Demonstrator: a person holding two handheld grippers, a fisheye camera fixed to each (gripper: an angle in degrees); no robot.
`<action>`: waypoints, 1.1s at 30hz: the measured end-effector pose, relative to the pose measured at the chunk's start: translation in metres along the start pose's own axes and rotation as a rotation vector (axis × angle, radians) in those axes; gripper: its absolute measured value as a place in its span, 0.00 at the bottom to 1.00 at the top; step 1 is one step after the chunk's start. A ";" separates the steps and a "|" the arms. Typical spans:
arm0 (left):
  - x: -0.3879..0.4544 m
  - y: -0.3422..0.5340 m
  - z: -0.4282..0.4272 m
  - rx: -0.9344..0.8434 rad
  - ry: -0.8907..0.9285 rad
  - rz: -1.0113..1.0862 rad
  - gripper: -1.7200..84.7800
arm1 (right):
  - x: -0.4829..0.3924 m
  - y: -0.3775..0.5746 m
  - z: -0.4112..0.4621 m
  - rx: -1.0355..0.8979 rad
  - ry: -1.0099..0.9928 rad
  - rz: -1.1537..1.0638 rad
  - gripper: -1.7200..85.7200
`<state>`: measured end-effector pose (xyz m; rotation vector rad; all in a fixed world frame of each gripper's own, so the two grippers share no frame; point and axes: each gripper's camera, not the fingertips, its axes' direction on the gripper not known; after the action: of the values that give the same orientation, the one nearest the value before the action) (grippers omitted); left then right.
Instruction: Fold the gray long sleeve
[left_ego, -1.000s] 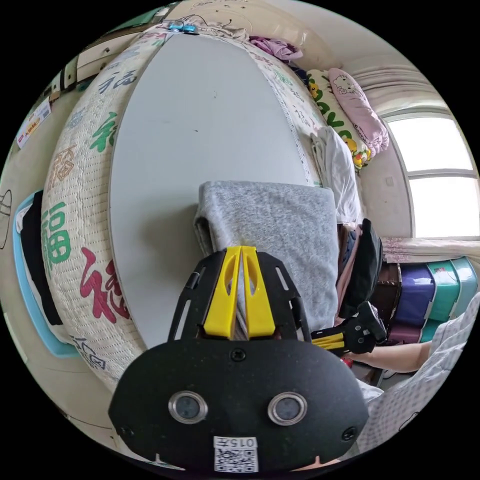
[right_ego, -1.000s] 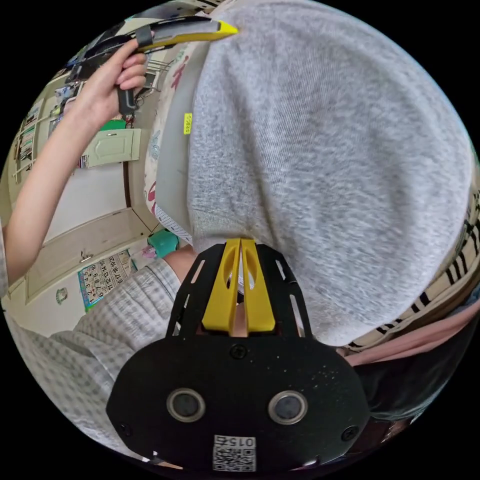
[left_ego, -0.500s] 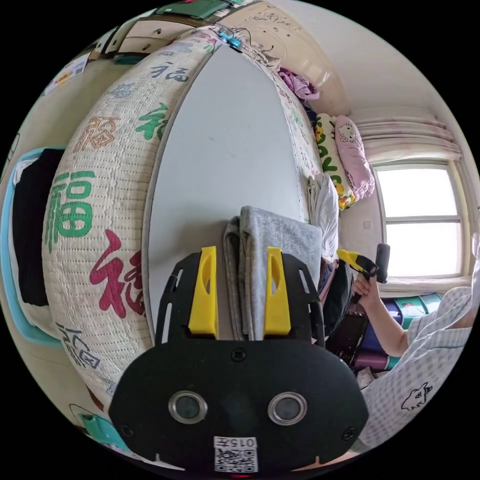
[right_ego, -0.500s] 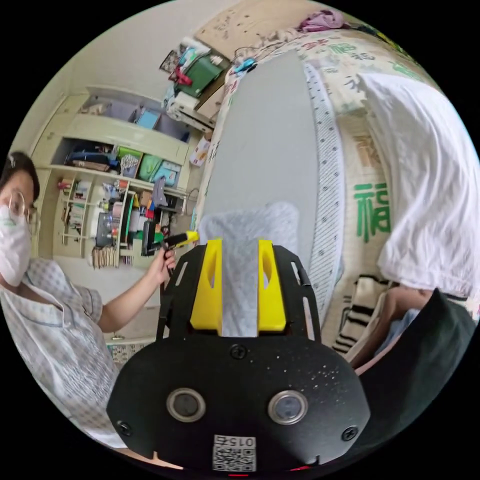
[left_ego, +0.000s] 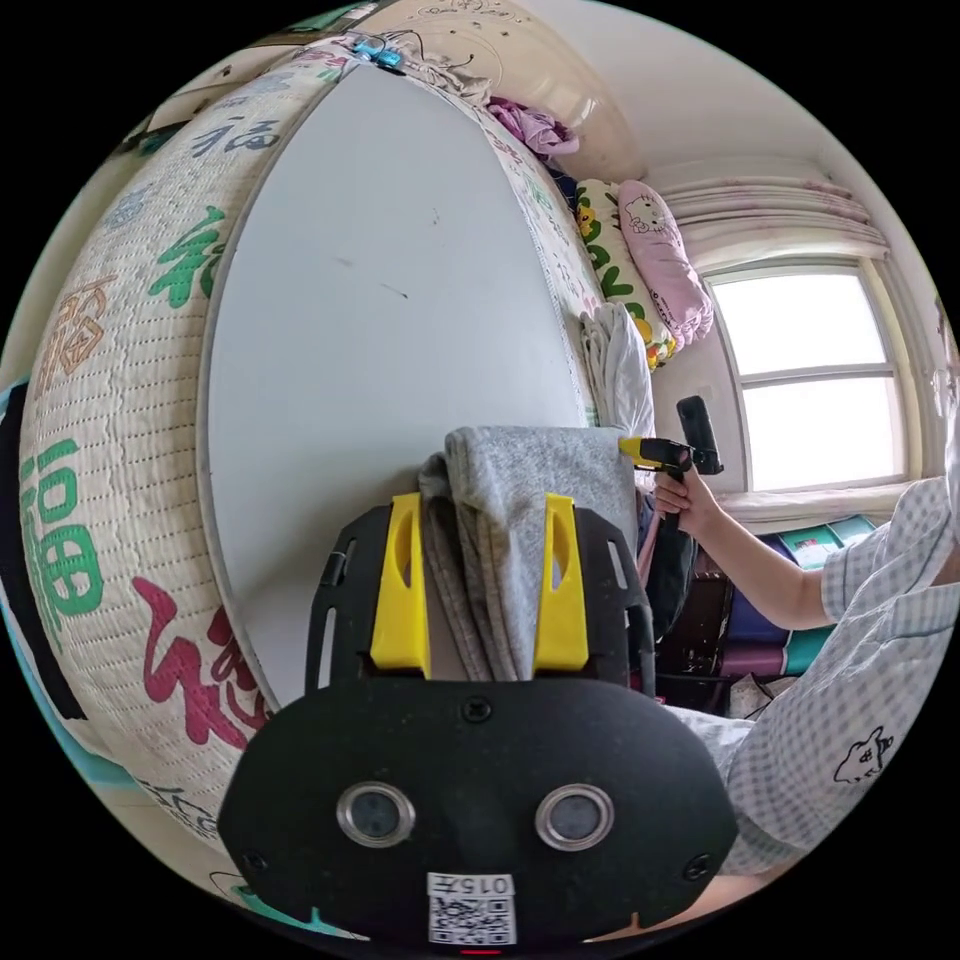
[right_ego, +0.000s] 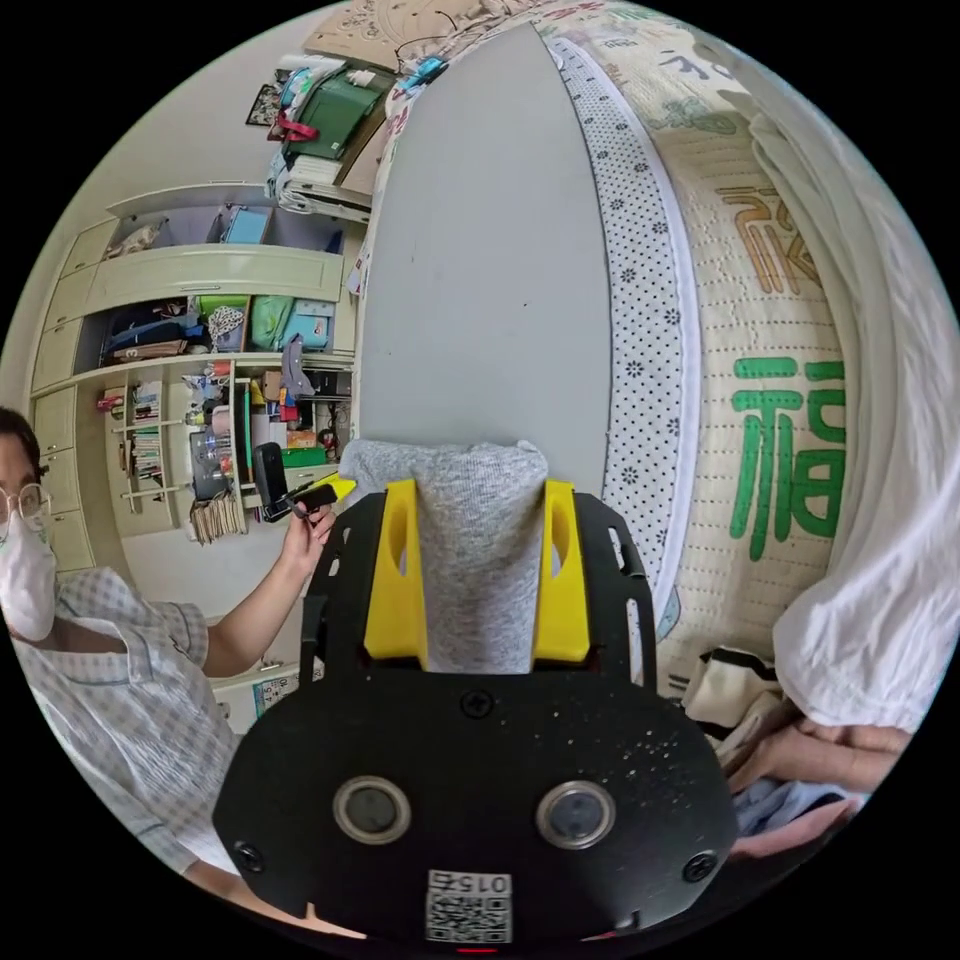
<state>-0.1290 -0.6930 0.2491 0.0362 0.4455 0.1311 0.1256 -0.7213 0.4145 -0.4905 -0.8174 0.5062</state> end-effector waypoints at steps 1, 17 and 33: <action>0.001 0.001 0.000 0.002 0.013 -0.005 0.20 | -0.005 0.002 0.001 -0.001 0.006 0.000 0.21; 0.282 0.003 -0.111 0.448 -0.017 0.493 0.10 | -0.252 0.178 -0.225 0.706 -0.023 -0.406 0.14; 0.500 0.010 -0.024 0.469 0.226 0.704 0.10 | -0.318 0.344 -0.434 0.872 0.262 -0.540 0.14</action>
<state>0.3064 -0.6162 0.0147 0.6477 0.6683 0.7263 0.1996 -0.7368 -0.2193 0.4587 -0.3838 0.2440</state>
